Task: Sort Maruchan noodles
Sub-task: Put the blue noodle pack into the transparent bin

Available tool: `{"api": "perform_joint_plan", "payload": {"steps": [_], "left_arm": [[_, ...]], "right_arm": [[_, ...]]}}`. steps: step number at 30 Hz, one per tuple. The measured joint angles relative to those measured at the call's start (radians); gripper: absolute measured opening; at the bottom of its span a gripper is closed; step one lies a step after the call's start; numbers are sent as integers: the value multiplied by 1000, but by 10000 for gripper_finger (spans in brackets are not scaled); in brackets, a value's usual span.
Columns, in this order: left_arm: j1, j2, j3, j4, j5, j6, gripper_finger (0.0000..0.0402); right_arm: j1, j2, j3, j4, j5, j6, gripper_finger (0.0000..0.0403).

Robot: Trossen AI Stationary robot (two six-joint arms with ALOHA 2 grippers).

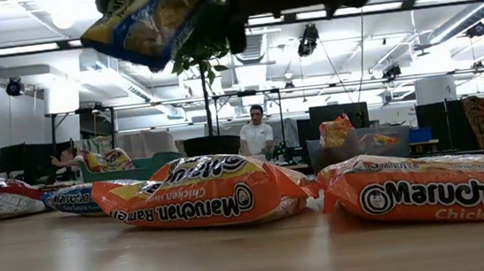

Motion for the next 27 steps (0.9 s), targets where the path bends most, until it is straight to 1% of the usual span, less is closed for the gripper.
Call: {"api": "perform_joint_plan", "payload": {"steps": [2, 4, 6, 10, 12, 14, 16, 19, 23, 27], "left_arm": [[0, 2, 0, 3, 0, 0, 2], [0, 1, 0, 0, 0, 0, 2], [-1, -2, 0, -3, 0, -3, 2], [-1, -12, 0, -17, 0, -5, 5], [-1, -18, 0, -18, -4, -16, 13], [-1, -34, 0, -28, -6, -22, 28], [-1, -63, 0, -49, -7, -23, 49], [-1, -126, 0, -98, -9, -27, 84], [-1, -221, 0, -121, -16, -44, 124], [-1, -295, -30, -93, -116, -69, 141]], "right_arm": [[0, 6, 20, -39, -1, -6, 247], [0, 11, 36, -65, -2, -13, 219], [0, 11, 41, -74, -5, -14, 182], [0, 10, 46, -74, -44, -14, 100], [0, 10, 47, -72, -51, -15, 61], [1, 10, 47, -73, -53, -22, 32], [2, 10, 47, -72, -53, -23, 22], [7, 10, 47, -81, -53, -22, 28], [24, 14, 46, -82, -52, -34, 34], [51, 49, 70, -78, -45, -47, 26]]}}
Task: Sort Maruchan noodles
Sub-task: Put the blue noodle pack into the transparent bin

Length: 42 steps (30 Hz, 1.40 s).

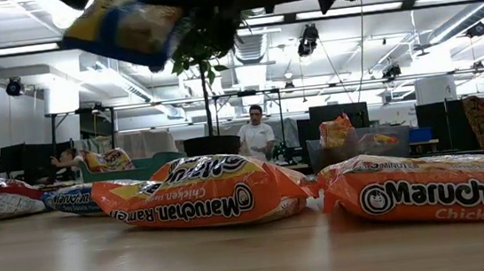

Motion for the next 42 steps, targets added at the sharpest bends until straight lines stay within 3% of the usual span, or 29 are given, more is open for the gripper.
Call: {"api": "perform_joint_plan", "payload": {"steps": [4, 12, 22, 34, 42], "left_arm": [[0, -57, -58, 60, -98, -18, 143], [0, -157, -230, 279, -103, -36, 141], [-3, -207, -413, 401, -95, -141, 132], [-3, -229, -399, 417, -94, -83, 132], [-3, -231, -399, 396, -93, -84, 132]], "right_arm": [[28, 63, 72, 2, 0, -17, 22], [57, 230, 281, -1, 1, -30, 23], [66, 441, 546, -21, 2, -28, 23], [79, 679, 883, -73, 0, -36, 23], [82, 780, 1036, -138, 7, -47, 23]]}}
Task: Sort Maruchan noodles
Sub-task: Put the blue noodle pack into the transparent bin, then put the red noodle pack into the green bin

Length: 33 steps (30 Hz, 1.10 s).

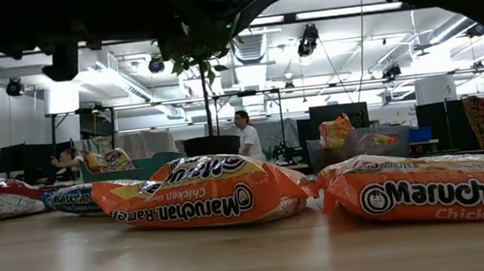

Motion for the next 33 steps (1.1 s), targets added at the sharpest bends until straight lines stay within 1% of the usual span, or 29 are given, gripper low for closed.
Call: {"api": "perform_joint_plan", "payload": {"steps": [5, 9, 15, 19, 21, 24, 30, 33], "left_arm": [[0, -2, 0, -16, 0, 0, 132], [0, -7, 0, -16, 0, 0, 132], [0, -8, 0, -16, 0, -1, 132], [0, -8, 0, -16, 15, -1, 132], [0, -10, 0, -16, 26, -1, 132], [0, -10, 0, -16, 26, -1, 132], [0, -12, 0, -16, 26, -11, 132], [0, -12, 1, -38, 27, -28, 132]], "right_arm": [[2, 16, 29, -94, 82, -26, 28], [3, 14, 28, -88, 83, -33, 51], [8, 14, 25, -97, 73, -42, 97], [12, 14, 24, -118, 42, -77, 112], [14, 14, 24, -123, 38, -93, 110], [18, 13, 24, -130, 38, -118, 95], [20, 7, 23, -156, 37, -163, 49], [20, -26, 21, -240, 37, -214, 25]]}}
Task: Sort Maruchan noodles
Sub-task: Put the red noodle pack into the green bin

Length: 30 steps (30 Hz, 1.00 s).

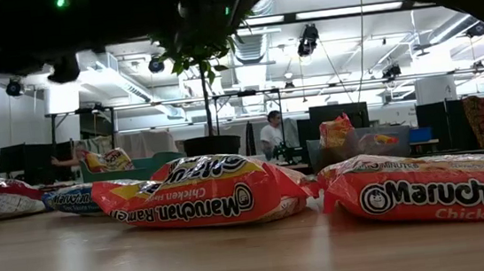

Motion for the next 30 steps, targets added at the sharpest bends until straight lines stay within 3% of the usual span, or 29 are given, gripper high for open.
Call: {"api": "perform_joint_plan", "payload": {"steps": [11, 18, 30], "left_arm": [[0, -3, 0, -24, 0, -21, 132], [0, 18, 0, -30, 0, -38, 132], [0, 107, 32, -23, 0, -91, 132]], "right_arm": [[3, -212, -66, -450, 18, -81, 9], [35, -408, -376, -450, 116, -30, 8], [63, -758, -890, -458, 114, 202, 9]]}}
